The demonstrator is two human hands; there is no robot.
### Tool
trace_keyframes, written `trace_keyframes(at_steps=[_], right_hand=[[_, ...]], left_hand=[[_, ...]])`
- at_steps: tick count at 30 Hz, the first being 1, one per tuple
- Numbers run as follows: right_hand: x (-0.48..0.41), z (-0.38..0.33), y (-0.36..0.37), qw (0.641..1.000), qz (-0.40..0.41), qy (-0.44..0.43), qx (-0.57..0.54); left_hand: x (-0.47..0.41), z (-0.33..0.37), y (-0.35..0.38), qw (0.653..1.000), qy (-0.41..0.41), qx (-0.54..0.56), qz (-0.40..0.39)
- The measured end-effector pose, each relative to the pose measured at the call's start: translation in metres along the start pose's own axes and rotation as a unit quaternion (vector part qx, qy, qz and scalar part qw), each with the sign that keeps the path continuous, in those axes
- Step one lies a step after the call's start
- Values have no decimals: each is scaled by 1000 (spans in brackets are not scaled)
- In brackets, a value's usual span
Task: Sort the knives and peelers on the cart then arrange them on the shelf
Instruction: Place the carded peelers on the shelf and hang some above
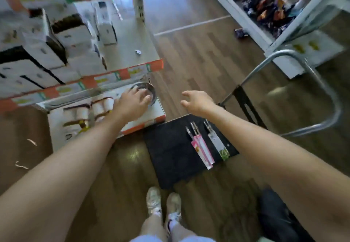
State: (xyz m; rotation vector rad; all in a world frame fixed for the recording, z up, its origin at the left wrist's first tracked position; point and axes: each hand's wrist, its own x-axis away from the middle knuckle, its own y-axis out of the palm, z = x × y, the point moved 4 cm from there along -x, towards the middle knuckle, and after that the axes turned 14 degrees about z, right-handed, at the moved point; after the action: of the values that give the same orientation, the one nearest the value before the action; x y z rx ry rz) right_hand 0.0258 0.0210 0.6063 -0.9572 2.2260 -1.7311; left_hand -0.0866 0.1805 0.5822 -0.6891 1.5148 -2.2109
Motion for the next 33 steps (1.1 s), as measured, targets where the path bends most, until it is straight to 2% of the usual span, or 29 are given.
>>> trace_keyframes(at_steps=[4, 7, 12, 16, 21, 24, 26, 28, 30, 33], right_hand=[[5, 65, 57, 997, -33, 63, -22], [1, 110, 111, 993, -38, 103, -35], [-13, 200, 246, 984, -64, 157, -60], [-53, 275, 364, 985, -62, 154, -46], [-133, 355, 467, 988, 19, 150, -27], [-166, 384, 506, 986, 51, 157, 0], [-176, 392, 523, 985, 69, 160, -2], [-182, 396, 530, 984, 94, 149, 0], [-186, 398, 528, 983, 113, 141, -7], [-181, 403, 526, 980, 122, 152, -27]], left_hand=[[-8, 27, 85, 997, 24, -1, -79], [-14, 42, 156, 994, 49, 5, -102], [-19, 51, 316, 986, 47, -17, -158], [-45, 47, 461, 986, 55, -18, -157], [-117, 29, 596, 994, 58, 8, -96], [-150, 20, 633, 996, 81, 43, -9], [-163, 18, 641, 990, 129, 24, 59], [-174, 19, 642, 981, 169, -4, 95], [-180, 20, 642, 983, 149, 15, 103], [-169, 25, 649, 989, 130, 20, 74]])
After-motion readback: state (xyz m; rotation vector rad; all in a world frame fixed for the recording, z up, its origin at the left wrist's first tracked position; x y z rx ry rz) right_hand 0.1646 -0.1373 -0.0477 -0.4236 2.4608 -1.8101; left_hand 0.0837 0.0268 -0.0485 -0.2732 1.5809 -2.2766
